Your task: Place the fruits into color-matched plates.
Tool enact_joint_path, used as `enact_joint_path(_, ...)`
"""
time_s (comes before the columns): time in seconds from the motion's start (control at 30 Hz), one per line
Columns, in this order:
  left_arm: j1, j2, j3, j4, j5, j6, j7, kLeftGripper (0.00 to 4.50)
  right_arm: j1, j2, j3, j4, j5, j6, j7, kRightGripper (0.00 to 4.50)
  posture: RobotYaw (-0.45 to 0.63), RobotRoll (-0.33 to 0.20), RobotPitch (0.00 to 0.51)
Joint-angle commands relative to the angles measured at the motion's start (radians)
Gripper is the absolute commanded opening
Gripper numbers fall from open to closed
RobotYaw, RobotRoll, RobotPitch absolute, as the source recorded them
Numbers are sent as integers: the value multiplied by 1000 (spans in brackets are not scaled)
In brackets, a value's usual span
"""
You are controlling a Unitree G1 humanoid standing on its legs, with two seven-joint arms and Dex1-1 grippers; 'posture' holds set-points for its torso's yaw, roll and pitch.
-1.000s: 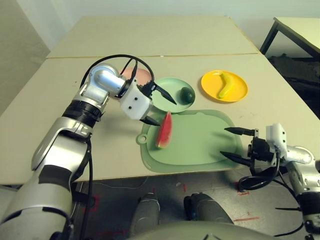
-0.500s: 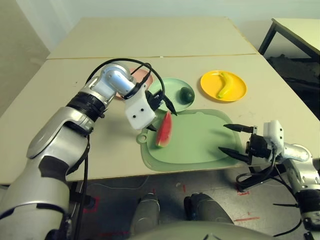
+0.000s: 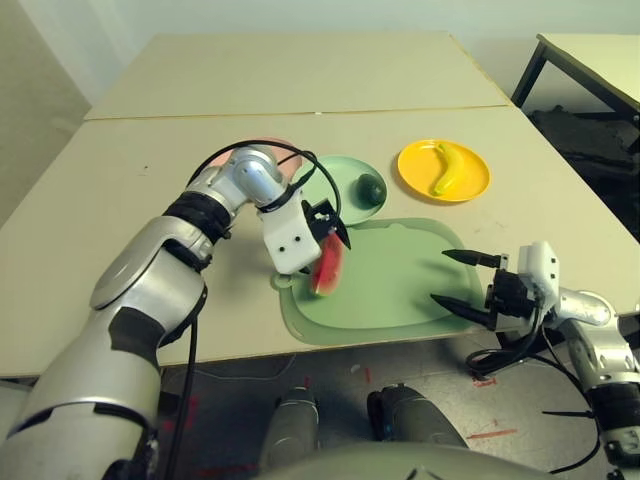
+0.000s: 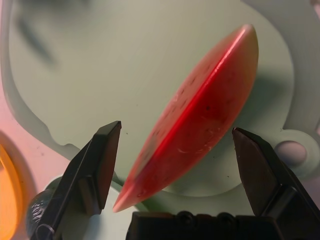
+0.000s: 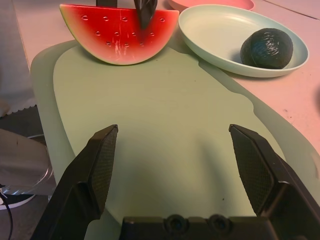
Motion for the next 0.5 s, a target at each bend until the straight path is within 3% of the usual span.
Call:
enact_joint_path(0.03, 21, -15, 22, 25, 59, -19, 37, 4500, 10, -6, 9, -20, -6, 10, -5, 4466, -104, 0, 67)
enact_joint_path(0.4, 46, -52, 63, 57, 188, 22, 184, 4500, 21, 0, 26, -47, -11, 22, -25, 4466, -101, 0, 66)
enact_joint_path(0.5, 52, -49, 64, 52, 191, 36, 171, 3557, 22, -5, 26, -56, -10, 26, -25, 4500, -104, 0, 66)
